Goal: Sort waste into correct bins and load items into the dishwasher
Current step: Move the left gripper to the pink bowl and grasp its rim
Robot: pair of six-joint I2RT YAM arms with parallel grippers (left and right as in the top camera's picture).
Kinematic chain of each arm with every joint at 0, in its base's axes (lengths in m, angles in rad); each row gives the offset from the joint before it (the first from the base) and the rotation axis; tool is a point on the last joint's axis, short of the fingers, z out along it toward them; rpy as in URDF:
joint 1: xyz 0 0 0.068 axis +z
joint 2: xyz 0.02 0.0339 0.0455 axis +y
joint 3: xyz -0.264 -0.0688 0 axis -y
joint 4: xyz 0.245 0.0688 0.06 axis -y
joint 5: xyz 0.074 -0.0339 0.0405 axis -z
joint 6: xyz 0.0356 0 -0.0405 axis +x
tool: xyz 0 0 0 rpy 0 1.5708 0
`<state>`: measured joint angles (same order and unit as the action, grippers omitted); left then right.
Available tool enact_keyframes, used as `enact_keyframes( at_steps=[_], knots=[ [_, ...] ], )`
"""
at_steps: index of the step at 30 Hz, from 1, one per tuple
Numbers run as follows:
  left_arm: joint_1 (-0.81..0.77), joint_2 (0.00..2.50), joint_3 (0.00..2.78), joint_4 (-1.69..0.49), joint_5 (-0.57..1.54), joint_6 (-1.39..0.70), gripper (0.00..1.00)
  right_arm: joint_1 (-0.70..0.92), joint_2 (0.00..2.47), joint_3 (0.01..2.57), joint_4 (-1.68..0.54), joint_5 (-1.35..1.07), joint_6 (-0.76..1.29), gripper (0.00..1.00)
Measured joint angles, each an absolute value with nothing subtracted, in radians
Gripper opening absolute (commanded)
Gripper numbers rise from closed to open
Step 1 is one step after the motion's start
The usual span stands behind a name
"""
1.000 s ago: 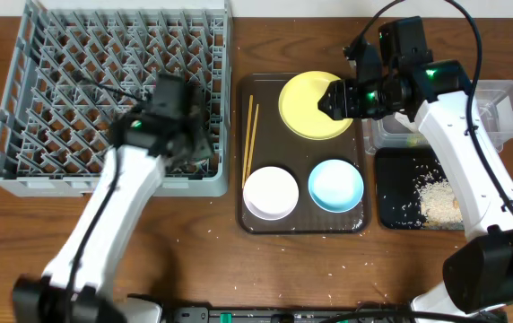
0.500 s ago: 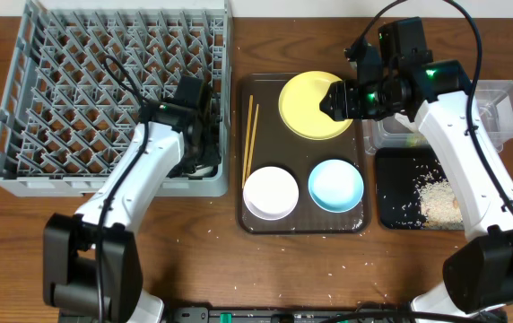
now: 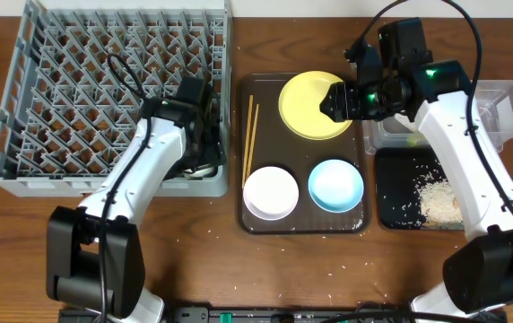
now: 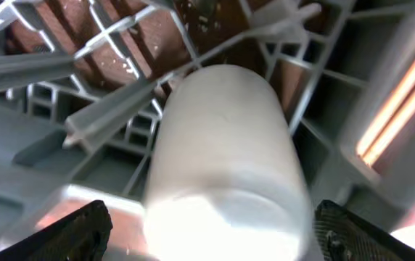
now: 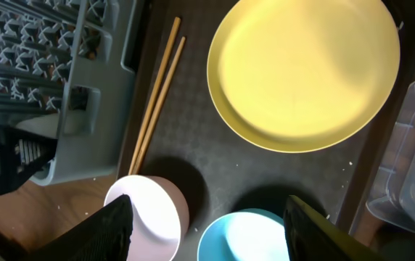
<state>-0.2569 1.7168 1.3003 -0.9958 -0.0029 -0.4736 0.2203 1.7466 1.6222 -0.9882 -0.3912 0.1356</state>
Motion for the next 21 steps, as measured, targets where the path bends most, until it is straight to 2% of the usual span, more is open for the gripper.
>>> enact_keyframes(
  at_steps=[7, 12, 21],
  knots=[
    [-0.287, 1.62, 1.442, -1.039, 0.075, -0.433, 0.9, 0.188, 1.721, 1.622, -0.997, -0.391, 0.131, 0.65],
    [-0.414, 1.543, 1.459, -1.04, 0.124, -0.397, 0.9, 0.123, 1.607, 1.622, -1.032, -0.388, 0.128, 0.66],
    [-0.587, 1.679, 1.446, -1.019, 0.144, -0.168, 0.9, 0.104, 1.54, 1.628, -1.073, -0.388, 0.129, 0.66]
  ],
)
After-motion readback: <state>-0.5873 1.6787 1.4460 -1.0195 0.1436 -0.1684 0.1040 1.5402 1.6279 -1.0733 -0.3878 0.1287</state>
